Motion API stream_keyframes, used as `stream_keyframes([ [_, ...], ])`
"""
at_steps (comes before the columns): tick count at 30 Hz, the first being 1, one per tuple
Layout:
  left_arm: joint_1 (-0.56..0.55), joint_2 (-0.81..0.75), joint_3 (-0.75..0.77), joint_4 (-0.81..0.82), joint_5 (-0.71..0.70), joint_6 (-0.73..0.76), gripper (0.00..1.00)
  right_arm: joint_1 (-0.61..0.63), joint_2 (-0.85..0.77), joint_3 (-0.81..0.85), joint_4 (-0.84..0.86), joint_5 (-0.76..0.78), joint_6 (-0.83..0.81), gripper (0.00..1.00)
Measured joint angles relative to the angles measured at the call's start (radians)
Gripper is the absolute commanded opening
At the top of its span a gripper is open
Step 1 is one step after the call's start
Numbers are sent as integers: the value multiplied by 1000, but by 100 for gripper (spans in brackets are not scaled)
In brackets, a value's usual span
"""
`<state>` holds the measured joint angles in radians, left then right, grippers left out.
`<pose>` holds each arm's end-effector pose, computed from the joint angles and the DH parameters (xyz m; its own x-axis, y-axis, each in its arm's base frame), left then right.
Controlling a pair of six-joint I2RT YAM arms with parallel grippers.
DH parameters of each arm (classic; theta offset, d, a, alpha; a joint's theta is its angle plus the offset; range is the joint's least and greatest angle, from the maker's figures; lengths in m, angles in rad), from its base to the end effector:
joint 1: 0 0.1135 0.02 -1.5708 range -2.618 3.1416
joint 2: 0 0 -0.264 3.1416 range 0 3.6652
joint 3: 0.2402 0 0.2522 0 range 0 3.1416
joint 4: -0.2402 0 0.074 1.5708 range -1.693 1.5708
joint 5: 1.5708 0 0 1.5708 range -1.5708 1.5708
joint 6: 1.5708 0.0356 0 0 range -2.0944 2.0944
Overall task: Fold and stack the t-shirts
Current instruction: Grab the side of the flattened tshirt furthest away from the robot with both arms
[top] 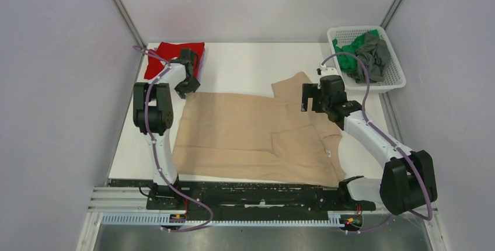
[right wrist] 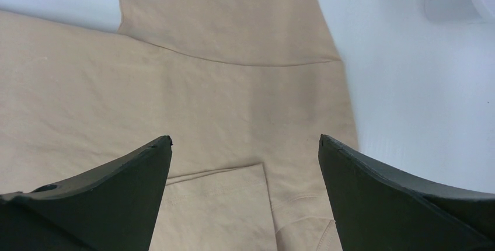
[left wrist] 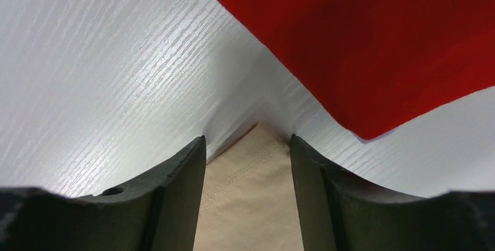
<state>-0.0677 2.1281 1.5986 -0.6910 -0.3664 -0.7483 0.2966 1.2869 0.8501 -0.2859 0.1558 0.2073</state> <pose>0.4380 -0.0169 0.1649 -0.6463 -0.5929 -0.4804 -0.6812 0.7320 0.0131 0.2649 0.0752 0.2455 -0.6555 0.0123 -0.7551 -0.0434 0.9976 0.0539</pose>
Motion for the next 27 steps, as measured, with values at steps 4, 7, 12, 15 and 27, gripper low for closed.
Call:
stream_keyframes([
  [4, 0, 5, 8, -8, 4, -2, 45, -1, -11, -4, 1, 5, 0, 98],
  [7, 0, 5, 8, -11, 11, -4, 31, -1, -12, -4, 8, 14, -1, 98],
  [12, 0, 5, 8, -14, 24, -6, 2, -14, 28, 11, 35, 43, -1, 98],
  [15, 0, 5, 8, -15, 29, -5, 2, -31, 126, 77, 46, 56, 1, 98],
  [27, 0, -49, -48, -29, 29, 9, 2, -61, 706, 656, 116, 97, 1, 95],
])
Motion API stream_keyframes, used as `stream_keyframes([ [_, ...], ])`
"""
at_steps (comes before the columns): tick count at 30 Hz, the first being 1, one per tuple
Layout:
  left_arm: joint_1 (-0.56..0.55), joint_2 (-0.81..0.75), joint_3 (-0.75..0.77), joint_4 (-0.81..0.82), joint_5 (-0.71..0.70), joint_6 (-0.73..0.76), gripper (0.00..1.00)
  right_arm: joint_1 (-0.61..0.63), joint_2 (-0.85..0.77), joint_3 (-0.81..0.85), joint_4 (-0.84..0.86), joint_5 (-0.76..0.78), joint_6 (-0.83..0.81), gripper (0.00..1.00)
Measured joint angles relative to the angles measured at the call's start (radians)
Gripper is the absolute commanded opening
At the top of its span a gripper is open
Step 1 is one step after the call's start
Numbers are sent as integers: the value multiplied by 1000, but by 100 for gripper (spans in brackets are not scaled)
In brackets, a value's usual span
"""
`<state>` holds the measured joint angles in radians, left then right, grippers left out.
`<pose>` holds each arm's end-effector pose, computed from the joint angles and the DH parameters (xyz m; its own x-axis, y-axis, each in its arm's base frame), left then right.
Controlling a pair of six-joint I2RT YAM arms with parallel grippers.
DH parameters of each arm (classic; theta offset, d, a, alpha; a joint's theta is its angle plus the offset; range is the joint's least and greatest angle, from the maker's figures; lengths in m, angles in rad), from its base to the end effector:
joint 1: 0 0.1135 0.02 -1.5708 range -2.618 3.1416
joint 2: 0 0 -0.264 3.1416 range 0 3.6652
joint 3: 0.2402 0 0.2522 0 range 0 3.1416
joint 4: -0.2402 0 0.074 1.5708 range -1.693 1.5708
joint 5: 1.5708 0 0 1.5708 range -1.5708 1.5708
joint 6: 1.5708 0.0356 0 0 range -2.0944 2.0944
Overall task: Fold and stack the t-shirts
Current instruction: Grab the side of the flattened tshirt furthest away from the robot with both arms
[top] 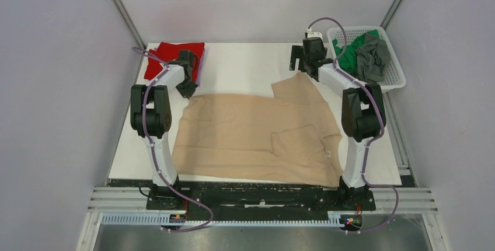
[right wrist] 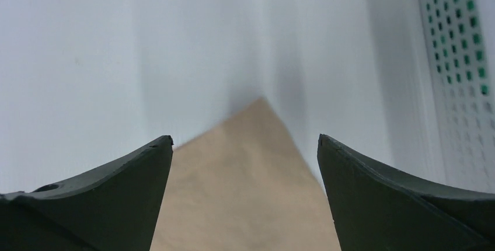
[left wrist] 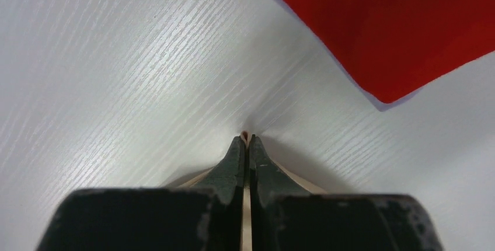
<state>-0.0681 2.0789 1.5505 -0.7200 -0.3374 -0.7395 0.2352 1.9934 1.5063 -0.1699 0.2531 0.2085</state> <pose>0.4241 -0.0171 0.1704 -0.6719 -0.5916 -0.4457 -0.6676 0.7443 0.0184 0.4482 0.0982 0.2264 -0.5878 0.0652 -0.8063 0.0909 0.9958 0.0143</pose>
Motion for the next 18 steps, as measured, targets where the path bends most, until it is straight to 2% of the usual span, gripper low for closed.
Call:
stream_keyframes([
  [10, 0, -8, 1, -1, 2, 5, 2, 0, 297, 229, 17, -9, -35, 87],
  [18, 0, -8, 1, -3, 2, 6, 2, 0, 314, 200, 42, -12, -46, 73],
])
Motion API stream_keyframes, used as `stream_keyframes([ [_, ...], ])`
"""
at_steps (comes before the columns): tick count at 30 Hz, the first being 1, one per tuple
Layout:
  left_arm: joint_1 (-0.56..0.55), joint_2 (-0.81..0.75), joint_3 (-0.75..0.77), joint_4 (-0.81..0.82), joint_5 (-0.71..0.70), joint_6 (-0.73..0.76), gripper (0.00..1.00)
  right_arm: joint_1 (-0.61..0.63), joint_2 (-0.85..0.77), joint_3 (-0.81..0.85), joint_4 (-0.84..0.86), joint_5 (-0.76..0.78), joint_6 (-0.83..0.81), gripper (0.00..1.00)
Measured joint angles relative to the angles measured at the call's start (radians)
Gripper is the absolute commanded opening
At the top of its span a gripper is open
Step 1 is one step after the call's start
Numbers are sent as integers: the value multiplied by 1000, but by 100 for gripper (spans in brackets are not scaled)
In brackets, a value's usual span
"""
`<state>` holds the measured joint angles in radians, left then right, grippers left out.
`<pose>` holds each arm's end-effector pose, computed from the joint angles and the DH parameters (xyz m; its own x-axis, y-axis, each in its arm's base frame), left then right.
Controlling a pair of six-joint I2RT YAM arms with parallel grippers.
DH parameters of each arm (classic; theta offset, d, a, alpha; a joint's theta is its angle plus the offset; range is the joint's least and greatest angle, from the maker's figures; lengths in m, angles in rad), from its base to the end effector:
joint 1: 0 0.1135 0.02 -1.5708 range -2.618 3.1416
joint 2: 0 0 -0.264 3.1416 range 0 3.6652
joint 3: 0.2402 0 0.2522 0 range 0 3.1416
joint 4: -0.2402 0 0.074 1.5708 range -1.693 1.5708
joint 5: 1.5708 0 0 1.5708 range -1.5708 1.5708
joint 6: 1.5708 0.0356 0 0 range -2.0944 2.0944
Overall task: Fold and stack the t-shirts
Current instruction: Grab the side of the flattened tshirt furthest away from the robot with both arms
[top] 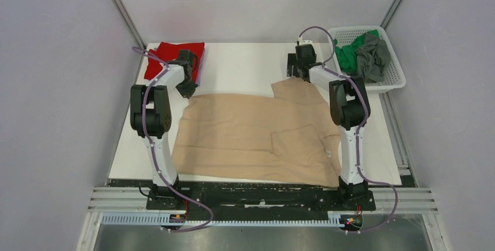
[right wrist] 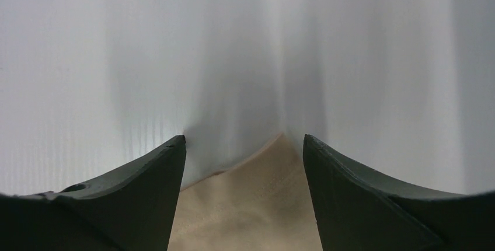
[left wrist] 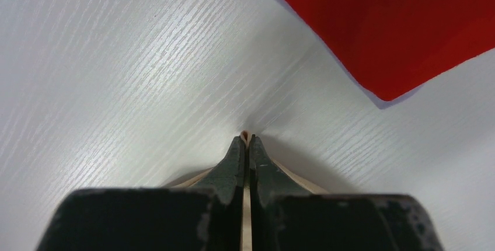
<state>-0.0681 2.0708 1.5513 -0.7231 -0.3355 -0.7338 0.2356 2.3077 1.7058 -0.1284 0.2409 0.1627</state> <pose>0.4235 -0.0171 0.1738 -0.6735 -0.5879 -0.4481 -0.6634 0.7481 0.0156 0.5020 0.1118 0.1473 -0.6488 0.0060 -0.7609 0.0519 0.9980 -0.0364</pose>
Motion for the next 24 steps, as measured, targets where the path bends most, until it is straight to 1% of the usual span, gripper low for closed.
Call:
stream_keyframes([
  [3, 0, 0, 0, 0, 0, 0, 2, 0, -40, -76, 37, 0, 4, 68],
  [5, 0, 0, 0, 0, 0, 0, 2, 0, -74, -128, 47, 1, 4, 61],
  [9, 0, 0, 0, 0, 0, 0, 2, 0, -111, -192, 71, 0, 8, 35],
  [10, 0, 0, 0, 0, 0, 0, 2, 0, -113, -196, 75, -2, 9, 25],
  [12, 0, 0, 0, 0, 0, 0, 2, 0, -114, -197, 79, -4, 6, 12],
  [13, 0, 0, 0, 0, 0, 0, 2, 0, -114, -195, 78, -4, 5, 3],
  [14, 0, 0, 0, 0, 0, 0, 2, 0, -112, -190, 74, -5, 1, 0],
  [16, 0, 0, 0, 0, 0, 0, 2, 0, -96, -159, 56, -4, -5, 0],
  [21, 0, 0, 8, -2, -2, 0, 2, 0, -3, 2, 29, -18, -39, 0],
  [24, 0, 0, 16, -4, -2, 0, 2, 0, 8, 38, 26, -40, -69, 0],
])
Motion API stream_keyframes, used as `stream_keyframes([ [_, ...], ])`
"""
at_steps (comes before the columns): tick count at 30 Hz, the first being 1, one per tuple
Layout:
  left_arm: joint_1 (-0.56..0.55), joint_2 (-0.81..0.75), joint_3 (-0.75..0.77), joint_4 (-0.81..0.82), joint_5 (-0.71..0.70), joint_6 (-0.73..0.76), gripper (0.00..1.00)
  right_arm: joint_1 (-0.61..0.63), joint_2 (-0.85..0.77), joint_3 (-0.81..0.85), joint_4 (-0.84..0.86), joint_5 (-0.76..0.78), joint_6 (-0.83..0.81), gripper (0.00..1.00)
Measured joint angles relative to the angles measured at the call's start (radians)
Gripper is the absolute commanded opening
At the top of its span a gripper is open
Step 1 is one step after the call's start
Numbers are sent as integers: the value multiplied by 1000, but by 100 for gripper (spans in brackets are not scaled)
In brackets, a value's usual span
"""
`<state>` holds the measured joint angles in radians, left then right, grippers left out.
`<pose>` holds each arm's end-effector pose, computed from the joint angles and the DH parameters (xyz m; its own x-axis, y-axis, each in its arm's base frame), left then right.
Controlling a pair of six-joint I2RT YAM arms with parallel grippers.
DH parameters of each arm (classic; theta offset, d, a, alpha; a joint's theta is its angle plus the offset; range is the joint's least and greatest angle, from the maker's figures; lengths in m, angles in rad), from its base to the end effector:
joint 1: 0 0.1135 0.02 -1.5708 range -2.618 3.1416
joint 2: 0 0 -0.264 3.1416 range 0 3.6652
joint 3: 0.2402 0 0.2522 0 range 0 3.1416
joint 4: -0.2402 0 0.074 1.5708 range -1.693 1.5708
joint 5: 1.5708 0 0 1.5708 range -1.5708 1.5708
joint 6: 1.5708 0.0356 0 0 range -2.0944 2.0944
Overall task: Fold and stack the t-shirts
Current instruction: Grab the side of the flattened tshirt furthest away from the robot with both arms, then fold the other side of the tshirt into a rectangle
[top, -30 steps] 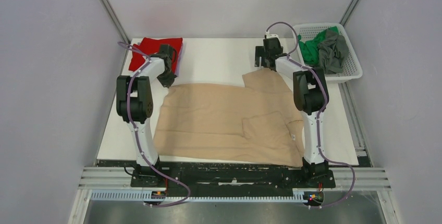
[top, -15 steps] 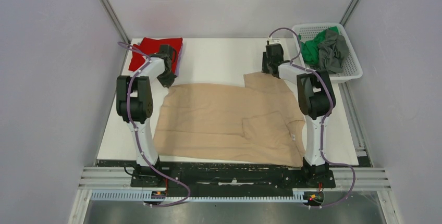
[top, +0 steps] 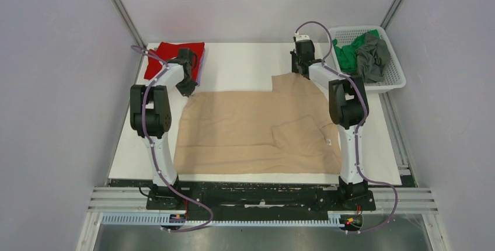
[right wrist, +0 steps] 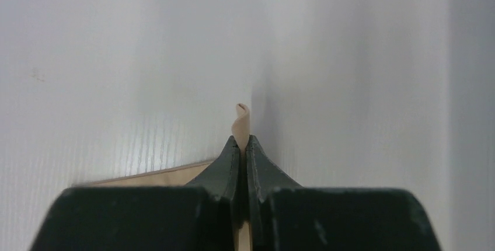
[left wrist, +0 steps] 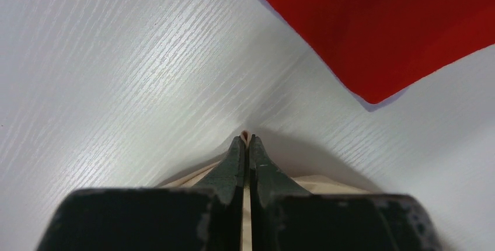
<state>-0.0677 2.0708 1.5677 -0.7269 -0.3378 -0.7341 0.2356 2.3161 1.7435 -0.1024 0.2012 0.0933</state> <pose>0.4259 -0.0171 0.1782 -0.6669 -0.5883 -0.4574 -0.6646 0.7472 0.0080 0.5097 0.1150 0.1572 -0.6122 -0.0531 -0.7889 -0.0200 0.9985 -0.0516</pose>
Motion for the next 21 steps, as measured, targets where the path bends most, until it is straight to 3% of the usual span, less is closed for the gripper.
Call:
stream_keyframes([
  [3, 0, -3, 4, 0, -2, 0, 2, 0, -17, -17, 8, -28, -28, 0],
  [6, -2, -21, -6, 4, 2, 0, 2, 0, -93, -137, 32, -67, -49, 0],
  [13, -13, -147, -140, 35, 24, 0, 2, 14, -407, -492, 73, -118, -95, 0],
  [21, -47, -349, -366, 98, 52, 18, 2, 56, -730, -784, 103, -139, -103, 0],
])
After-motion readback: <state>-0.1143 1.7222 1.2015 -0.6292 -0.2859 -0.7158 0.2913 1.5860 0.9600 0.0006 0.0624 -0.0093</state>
